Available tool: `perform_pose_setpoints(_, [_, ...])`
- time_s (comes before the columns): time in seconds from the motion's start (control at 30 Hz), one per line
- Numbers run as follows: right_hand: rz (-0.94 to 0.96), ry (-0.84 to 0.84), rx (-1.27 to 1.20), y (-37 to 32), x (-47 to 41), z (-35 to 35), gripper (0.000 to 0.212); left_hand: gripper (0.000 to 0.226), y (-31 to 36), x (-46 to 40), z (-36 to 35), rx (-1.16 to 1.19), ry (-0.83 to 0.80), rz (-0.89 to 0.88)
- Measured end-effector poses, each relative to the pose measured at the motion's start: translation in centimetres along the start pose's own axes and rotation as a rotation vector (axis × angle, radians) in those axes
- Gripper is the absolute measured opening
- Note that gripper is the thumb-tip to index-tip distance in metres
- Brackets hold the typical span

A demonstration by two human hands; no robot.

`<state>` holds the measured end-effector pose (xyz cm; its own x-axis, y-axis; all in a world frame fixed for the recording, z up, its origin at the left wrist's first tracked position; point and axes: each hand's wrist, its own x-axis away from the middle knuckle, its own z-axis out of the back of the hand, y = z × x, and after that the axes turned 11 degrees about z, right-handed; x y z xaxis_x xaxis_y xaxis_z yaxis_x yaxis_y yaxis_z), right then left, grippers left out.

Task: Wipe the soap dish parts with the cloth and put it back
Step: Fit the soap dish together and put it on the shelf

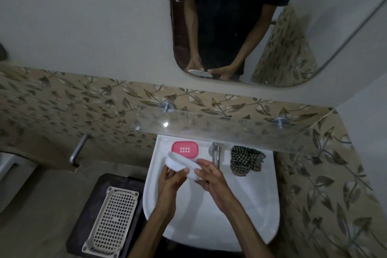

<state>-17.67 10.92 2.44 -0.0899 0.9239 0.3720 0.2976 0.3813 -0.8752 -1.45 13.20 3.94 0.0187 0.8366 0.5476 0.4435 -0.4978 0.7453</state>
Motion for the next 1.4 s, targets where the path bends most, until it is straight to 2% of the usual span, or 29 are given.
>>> perform_pose_setpoints(0.07, [0.025, 0.018, 0.155, 0.4, -2.0, -1.0, 0.039, 0.052, 0.1, -0.7, 1.1, 0.031, 0.107, 0.004])
perform_pose_setpoints(0.1, [0.044, 0.047, 0.293, 0.7, -3.2, -1.7, 0.040, 0.052, 0.0, -0.9, 1.8, 0.014, 0.166, 0.010])
perform_pose_setpoints(0.17, [0.085, 0.080, 0.667, 0.7, -5.4, -3.2, 0.061, 0.062, -0.3, -1.0, 3.0, -0.033, 0.263, 0.028])
perform_pose_setpoints(0.23, [0.096, -0.012, 0.937, 0.4, -7.7, -4.6, 0.076, 0.072, -1.0, -0.8, 3.8, -0.076, 0.323, 0.008])
perform_pose_setpoints(0.27, [0.079, -0.084, 0.941, 0.3, -8.8, -5.5, 0.071, 0.071, -1.0, -0.8, 3.7, -0.097, 0.324, -0.019])
perform_pose_setpoints(0.33, [-0.011, -0.161, 0.785, 0.3, -10.3, -7.9, 0.044, 0.064, -1.2, -2.2, 2.5, -0.055, 0.318, -0.027])
perform_pose_setpoints(0.4, [-0.018, -0.072, 0.681, 1.4, -11.0, -10.2, 0.023, 0.059, -0.7, -3.9, 1.9, 0.080, 0.349, -0.006])
perform_pose_setpoints(0.47, [0.011, -0.015, 0.621, 1.6, -11.3, -11.6, 0.024, 0.057, -0.3, -5.5, 2.4, 0.088, 0.359, -0.031])
perform_pose_setpoints(0.53, [-0.024, -0.033, 0.568, 1.5, -11.5, -11.7, 0.026, 0.054, -0.3, -5.8, 3.4, -0.002, 0.342, -0.031])
perform_pose_setpoints(0.57, [-0.050, -0.050, 0.565, 1.6, -11.6, -11.5, 0.025, 0.053, -0.2, -5.6, 3.8, -0.050, 0.333, -0.023])
perform_pose_setpoints(0.63, [-0.087, -0.039, 0.571, 1.7, -11.4, -11.4, 0.023, 0.051, -0.6, -5.8, 4.0, -0.003, 0.334, 0.047])
perform_pose_setpoints(0.83, [-0.128, 0.047, 0.554, 2.2, -11.4, -9.2, 0.017, 0.063, -1.1, -5.8, 3.2, 0.000, 0.326, 0.019])
perform_pose_setpoints(0.9, [-0.058, 0.074, 0.696, 2.2, -11.6, -8.6, 0.021, 0.070, -1.1, -6.2, 3.2, -0.008, 0.348, 0.037])
perform_pose_setpoints(0.97, [0.066, 0.083, 1.032, 2.0, -12.0, -7.8, 0.038, 0.069, -1.3, -6.3, 3.2, -0.044, 0.336, 0.057])
perform_pose_setpoints(1.07, [0.191, -0.159, 1.578, 2.0, -13.1, -6.5, 0.078, 0.066, -1.8, -5.8, 3.6, -0.070, 0.307, 0.143])
perform_pose_setpoints(1.13, [0.231, -0.268, 1.758, 2.3, -13.8, -6.3, 0.092, 0.058, -2.1, -5.5, 4.2, -0.049, 0.312, 0.161])
perform_pose_setpoints(1.23, [0.240, -0.318, 1.878, 3.0, -14.6, -6.2, 0.090, 0.060, -2.4, -5.2, 4.9, -0.073, 0.342, 0.161])
perform_pose_setpoints(1.3, [0.246, -0.313, 1.869, 3.1, -14.7, -6.1, 0.084, 0.073, -2.3, -5.1, 5.2, -0.085, 0.333, 0.158])
perform_pose_setpoints(1.4, [0.219, -0.214, 1.615, 2.1, -14.5, -6.0, 0.084, 0.077, -2.1, -5.1, 6.0, -0.097, 0.350, 0.150])
